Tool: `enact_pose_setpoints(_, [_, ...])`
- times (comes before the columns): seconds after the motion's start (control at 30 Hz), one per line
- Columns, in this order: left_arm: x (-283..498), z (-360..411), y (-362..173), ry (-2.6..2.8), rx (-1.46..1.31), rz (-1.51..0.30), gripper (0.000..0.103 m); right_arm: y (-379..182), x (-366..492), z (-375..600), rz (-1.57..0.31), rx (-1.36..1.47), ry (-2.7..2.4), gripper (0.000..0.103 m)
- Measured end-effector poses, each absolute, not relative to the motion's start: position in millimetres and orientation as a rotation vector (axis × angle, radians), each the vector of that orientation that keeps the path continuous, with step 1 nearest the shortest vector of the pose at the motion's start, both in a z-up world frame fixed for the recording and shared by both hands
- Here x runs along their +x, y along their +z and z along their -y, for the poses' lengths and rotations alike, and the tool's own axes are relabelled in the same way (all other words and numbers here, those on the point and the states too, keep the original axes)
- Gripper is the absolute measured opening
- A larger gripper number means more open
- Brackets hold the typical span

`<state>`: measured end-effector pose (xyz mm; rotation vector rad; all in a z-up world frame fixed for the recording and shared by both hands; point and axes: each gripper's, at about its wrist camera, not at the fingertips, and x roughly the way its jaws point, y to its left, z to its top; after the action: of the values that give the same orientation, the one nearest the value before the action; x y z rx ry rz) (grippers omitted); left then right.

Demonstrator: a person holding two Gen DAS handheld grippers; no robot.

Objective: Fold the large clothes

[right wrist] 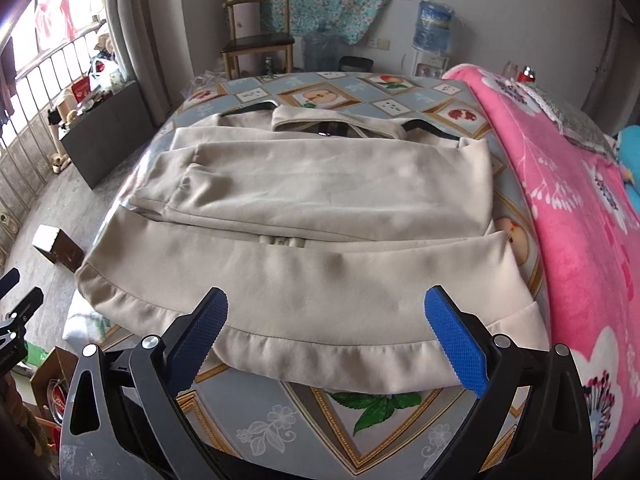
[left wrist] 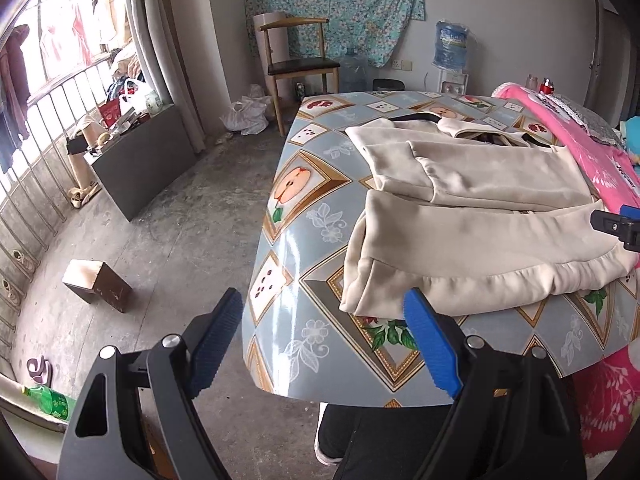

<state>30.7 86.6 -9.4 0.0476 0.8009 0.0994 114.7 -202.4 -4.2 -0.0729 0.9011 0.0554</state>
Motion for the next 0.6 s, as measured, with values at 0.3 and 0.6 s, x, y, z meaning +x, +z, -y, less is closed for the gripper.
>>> enact_pose_setpoints(0.3, [84,-81,-31,-0.066,0.013,-0.813,0.067,-32,123,196,-0.947,0.007,0.016,0.096])
enact_pose_setpoints(0.6, [136,-77,-48,-0.178,-0.031,-0.913,0.03,-48,132,186,-0.957,0.015,0.086,0.096])
